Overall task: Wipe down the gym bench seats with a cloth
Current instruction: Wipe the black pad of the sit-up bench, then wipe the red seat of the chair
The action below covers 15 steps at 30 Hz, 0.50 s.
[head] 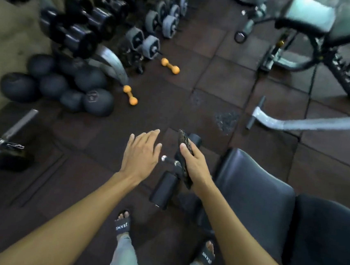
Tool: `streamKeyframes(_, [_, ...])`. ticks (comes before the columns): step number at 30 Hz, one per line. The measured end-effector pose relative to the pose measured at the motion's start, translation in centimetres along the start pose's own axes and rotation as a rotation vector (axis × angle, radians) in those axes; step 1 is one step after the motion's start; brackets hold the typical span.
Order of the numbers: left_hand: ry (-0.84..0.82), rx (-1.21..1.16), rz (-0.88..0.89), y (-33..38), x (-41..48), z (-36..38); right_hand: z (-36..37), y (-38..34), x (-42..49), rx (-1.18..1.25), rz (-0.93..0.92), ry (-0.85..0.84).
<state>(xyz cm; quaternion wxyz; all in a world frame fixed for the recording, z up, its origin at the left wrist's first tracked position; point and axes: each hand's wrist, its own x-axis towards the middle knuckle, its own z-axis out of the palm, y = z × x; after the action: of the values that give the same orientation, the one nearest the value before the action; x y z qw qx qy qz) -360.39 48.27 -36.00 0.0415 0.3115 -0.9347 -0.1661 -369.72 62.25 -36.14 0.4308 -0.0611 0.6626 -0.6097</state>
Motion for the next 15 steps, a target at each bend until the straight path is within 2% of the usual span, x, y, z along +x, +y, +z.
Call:
streamKeyframes(8, [0.071, 0.055, -0.003, -17.1, 6.3, -12.6, 20.1, -8.5, 6.4, 0.025, -0.113, -0.027])
streamKeyframes(15, [0.06, 0.058, 0.036, -25.0, 13.9, -18.2, 27.8, -13.3, 12.0, 0.108, -0.116, 0.025])
